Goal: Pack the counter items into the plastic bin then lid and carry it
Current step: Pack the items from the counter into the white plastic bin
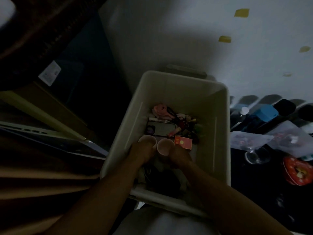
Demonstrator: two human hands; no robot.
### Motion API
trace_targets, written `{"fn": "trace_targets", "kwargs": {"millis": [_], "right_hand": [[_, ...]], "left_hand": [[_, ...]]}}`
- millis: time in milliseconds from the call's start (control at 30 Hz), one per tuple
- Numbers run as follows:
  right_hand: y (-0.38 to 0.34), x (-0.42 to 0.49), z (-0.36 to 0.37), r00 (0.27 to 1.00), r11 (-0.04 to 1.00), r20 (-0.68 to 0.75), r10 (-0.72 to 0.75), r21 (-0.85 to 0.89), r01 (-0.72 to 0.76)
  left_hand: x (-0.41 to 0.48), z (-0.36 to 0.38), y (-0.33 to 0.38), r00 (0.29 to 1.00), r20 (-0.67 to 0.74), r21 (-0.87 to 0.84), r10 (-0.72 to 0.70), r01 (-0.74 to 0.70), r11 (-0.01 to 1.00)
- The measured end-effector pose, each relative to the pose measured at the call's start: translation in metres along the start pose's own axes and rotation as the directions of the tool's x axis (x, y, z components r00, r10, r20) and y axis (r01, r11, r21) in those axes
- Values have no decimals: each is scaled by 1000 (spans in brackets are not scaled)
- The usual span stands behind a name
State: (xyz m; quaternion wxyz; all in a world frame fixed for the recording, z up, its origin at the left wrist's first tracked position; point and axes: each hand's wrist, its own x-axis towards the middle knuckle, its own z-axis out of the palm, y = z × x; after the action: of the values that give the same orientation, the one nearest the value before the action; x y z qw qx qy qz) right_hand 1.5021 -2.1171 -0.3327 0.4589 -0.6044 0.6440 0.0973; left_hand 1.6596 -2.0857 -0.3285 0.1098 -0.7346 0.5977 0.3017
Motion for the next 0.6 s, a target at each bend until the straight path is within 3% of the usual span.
{"fn": "trace_targets", "kwargs": {"millis": [167, 433, 600], "right_hand": [[8, 8, 2, 996, 991, 10, -90, -94, 90], [12, 18, 7, 991, 985, -85, -106, -144, 93], [12, 23, 10, 966, 970, -128, -225, -119, 210]], "left_hand": [[1, 1, -2, 999, 35, -11, 19, -18, 1000], [3, 8, 1, 999, 42, 64, 4, -7, 998], [7, 13, 6, 981, 179, 120, -73, 52, 991]]}}
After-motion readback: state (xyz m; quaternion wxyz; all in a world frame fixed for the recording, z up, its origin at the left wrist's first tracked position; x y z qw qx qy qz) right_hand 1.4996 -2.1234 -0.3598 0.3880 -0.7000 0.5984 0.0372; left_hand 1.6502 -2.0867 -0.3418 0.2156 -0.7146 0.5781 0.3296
